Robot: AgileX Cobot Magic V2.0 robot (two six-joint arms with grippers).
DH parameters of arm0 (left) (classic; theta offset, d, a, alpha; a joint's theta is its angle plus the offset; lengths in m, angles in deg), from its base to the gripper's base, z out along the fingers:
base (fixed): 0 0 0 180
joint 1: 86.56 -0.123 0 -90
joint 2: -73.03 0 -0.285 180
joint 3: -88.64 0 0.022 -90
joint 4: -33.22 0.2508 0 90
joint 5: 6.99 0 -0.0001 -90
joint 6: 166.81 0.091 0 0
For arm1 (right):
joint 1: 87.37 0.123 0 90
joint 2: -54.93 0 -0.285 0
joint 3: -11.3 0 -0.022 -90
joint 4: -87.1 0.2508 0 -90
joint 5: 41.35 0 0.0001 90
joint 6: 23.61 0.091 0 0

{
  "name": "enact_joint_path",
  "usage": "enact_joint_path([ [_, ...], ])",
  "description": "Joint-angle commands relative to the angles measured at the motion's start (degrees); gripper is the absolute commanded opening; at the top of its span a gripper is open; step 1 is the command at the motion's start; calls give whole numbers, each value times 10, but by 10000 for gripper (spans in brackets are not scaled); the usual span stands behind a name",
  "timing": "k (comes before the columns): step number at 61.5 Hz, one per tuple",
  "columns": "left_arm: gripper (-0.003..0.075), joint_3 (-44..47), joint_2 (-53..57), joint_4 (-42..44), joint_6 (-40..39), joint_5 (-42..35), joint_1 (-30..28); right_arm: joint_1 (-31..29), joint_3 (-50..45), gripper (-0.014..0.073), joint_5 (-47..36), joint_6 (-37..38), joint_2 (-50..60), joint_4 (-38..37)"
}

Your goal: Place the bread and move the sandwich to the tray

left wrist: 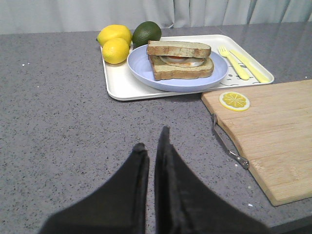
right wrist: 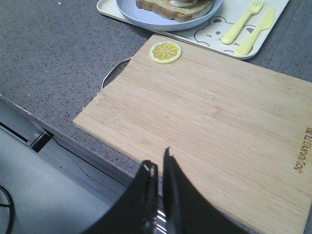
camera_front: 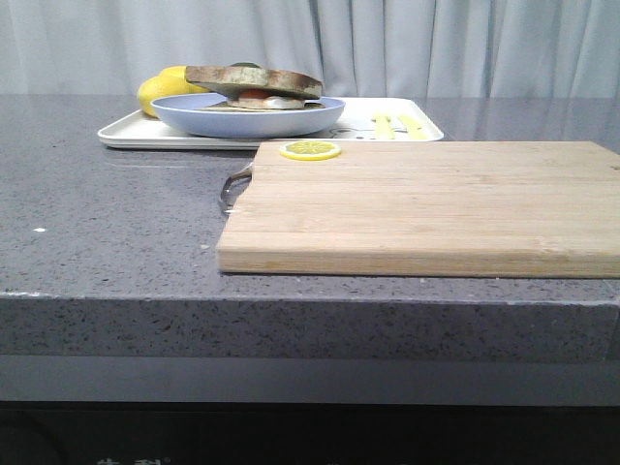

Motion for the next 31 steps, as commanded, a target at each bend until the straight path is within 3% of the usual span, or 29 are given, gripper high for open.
enact_joint_path([
  [1, -20, -15, -3, 8, 0, -46, 4, -2, 12, -74, -40, 0, 0, 6],
  [31, -20, -15, -3, 14, 0, -46, 4, -2, 12, -69, -45, 0, 0, 7],
])
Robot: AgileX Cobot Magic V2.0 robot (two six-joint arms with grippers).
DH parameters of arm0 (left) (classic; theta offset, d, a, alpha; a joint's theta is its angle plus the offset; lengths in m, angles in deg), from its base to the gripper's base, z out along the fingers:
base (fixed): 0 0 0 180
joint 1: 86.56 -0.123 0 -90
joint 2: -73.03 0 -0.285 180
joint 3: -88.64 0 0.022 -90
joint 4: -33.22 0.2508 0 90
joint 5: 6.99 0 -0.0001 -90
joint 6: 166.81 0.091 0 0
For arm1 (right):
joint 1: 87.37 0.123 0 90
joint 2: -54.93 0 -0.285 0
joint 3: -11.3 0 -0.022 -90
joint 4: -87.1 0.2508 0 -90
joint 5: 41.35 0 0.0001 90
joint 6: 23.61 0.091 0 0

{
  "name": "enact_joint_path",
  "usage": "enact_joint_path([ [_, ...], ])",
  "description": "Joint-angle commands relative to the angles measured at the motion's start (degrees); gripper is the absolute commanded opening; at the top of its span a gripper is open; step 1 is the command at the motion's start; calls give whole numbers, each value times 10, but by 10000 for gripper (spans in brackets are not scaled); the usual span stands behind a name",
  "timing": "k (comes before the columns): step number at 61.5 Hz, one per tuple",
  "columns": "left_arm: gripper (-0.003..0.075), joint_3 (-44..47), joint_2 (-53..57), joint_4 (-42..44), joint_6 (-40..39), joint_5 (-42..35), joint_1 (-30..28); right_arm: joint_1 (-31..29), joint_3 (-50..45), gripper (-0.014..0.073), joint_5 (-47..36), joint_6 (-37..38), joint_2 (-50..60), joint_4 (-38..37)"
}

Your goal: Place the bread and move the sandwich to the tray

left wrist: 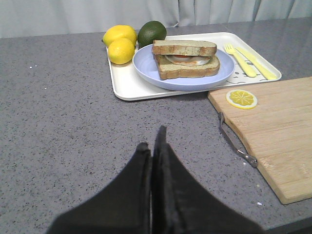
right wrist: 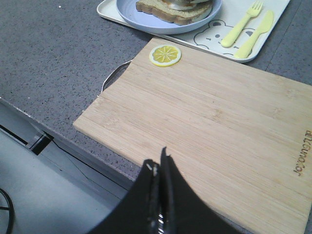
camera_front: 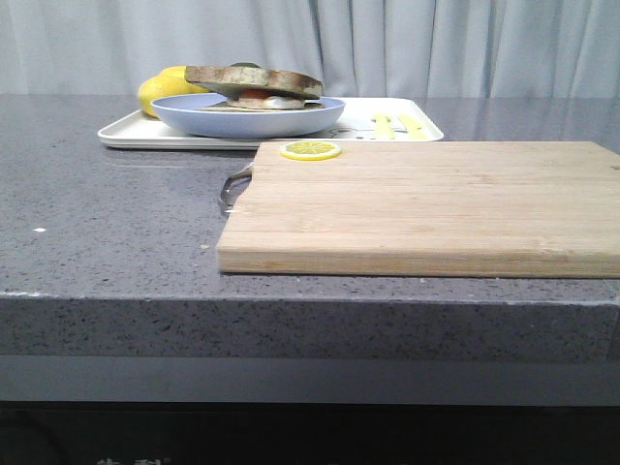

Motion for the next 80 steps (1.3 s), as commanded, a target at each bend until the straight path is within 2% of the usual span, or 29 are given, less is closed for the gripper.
enact_joint_path([
  [1, -20, -15, -3, -3, 0, -46, 4, -2, 12, -69, -39, 0, 0, 7],
  [13, -20, 10, 19, -3, 0, -75, 7, -2, 12, -69, -39, 0, 0, 7],
  [20, -20, 64, 60, -3, 0, -123, -4, -2, 12, -69, -39, 0, 0, 7],
  [30, -20, 179, 155, -1, 0, -204, -52, -2, 12, -69, -39, 0, 0, 7],
  [44, -20, 283, 243, -3, -1, -268, -68, -2, 12, -69, -39, 0, 0, 7],
  [50, -20, 319, 273, 11, -34, -277, -73, -2, 12, -69, -39, 0, 0, 7],
  [59, -20, 354, 294, 71, -118, -287, -87, -2, 12, -69, -39, 0, 0, 7],
  [68, -20, 394, 292, 70, -118, -350, -96, -2, 12, -69, -38, 0, 0, 7],
  [80, -20, 393, 292, 70, -117, -354, -97, -2, 12, -69, -39, 0, 0, 7],
])
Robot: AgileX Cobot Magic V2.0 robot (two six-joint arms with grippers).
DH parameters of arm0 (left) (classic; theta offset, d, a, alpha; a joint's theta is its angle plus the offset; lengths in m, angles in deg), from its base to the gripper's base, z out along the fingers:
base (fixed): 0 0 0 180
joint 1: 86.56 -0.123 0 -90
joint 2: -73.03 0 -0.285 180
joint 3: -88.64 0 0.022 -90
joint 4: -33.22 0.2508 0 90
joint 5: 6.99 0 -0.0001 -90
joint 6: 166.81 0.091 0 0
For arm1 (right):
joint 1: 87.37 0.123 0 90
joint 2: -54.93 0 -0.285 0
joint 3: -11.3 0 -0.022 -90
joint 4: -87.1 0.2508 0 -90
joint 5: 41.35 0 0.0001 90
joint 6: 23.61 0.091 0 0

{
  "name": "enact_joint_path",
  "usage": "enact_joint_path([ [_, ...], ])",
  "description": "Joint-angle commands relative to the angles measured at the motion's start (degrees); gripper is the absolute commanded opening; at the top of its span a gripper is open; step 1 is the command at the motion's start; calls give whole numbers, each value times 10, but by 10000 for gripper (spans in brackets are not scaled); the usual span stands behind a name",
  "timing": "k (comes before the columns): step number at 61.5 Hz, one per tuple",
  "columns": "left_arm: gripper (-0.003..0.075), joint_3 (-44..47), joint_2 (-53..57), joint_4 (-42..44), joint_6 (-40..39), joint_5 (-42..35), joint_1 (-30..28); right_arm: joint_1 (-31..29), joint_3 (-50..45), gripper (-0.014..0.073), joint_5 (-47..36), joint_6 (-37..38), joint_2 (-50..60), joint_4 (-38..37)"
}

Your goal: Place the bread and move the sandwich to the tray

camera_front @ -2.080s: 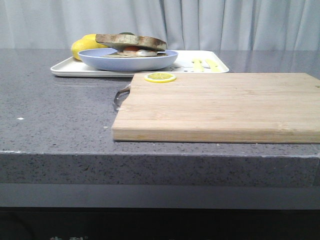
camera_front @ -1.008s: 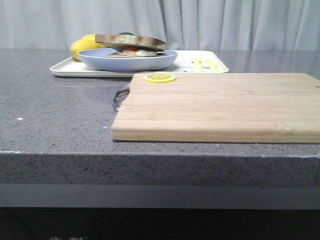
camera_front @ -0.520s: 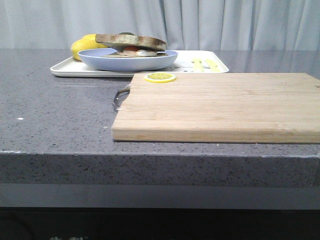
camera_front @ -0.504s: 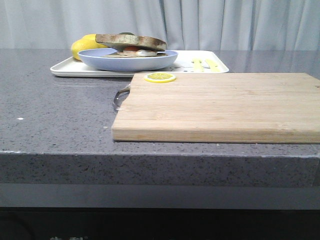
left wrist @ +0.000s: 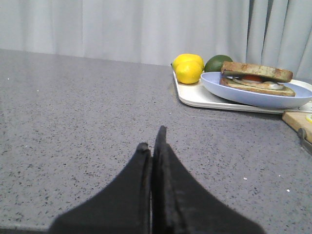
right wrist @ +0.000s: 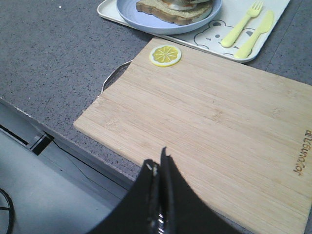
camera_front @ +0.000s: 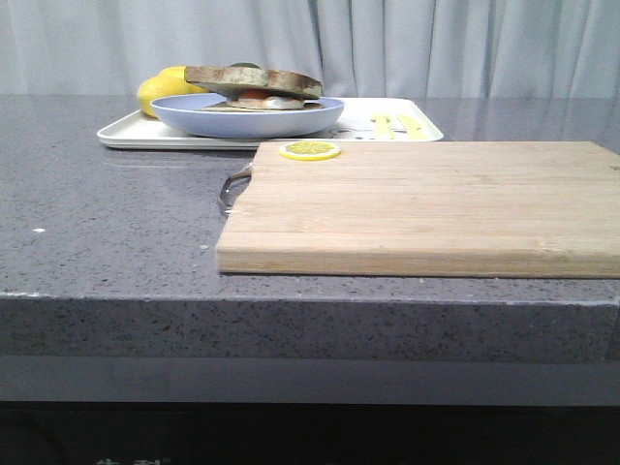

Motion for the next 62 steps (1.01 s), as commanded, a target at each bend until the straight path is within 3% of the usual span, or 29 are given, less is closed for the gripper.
enact_joint_path([
  [1, -20, 1, 13, 1, -7, -57, -1, -2, 12, -69, -38, 0, 0, 7],
  [62, -20, 1, 13, 0, -7, -64, -13, -2, 12, -69, -39, 0, 0, 7],
])
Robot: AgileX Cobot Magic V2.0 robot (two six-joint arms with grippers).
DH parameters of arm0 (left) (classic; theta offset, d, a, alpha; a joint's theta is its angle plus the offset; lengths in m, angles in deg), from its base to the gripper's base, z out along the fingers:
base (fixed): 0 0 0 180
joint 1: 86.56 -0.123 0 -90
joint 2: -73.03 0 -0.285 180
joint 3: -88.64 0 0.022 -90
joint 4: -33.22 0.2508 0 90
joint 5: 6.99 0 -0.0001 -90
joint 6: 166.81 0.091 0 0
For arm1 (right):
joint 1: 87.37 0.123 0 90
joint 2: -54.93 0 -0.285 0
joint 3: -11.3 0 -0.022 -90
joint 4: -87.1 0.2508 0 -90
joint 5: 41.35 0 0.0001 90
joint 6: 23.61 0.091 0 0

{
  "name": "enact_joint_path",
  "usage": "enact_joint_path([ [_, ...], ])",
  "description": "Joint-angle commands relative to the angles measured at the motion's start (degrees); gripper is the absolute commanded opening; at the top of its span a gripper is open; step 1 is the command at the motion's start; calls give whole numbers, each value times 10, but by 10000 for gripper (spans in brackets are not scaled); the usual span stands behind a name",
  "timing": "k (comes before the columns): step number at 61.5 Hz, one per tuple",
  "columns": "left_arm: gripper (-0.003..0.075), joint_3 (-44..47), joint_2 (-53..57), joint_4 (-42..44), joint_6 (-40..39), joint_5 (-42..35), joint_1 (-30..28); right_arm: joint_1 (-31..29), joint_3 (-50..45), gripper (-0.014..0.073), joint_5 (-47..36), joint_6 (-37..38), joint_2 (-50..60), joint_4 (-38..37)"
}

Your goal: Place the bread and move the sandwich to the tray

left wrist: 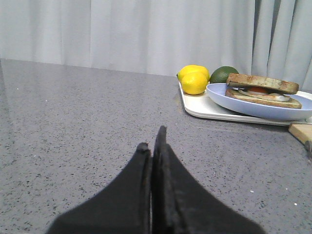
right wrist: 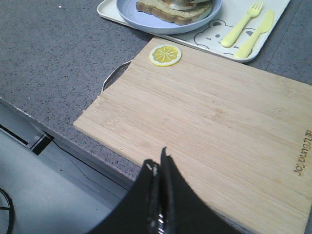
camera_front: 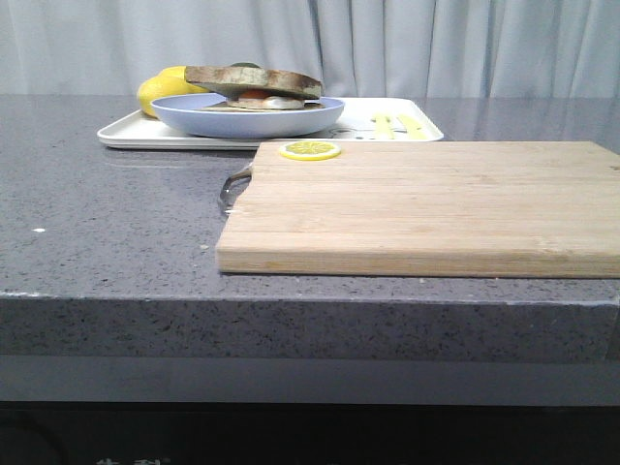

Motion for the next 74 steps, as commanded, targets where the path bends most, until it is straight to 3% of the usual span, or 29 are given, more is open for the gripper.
enact_joint_path([
  [1, -20, 1, 13, -1, -6, -49, 0, -2, 12, -69, -39, 0, 0, 7],
  [31, -20, 1, 13, -1, -6, -49, 0, -3, 2, -69, -43, 0, 3, 7],
  [39, -20, 1, 13, -1, -6, -49, 0, -48, -50, -69, -63, 0, 35, 20],
  [56, -20, 1, 13, -1, -6, -49, 0, -195, -259, -69, -267, -1, 195, -8],
  [74, -20, 1, 13, -1, -6, -49, 0, -251, -459, -69, -446, -1, 352, -6],
])
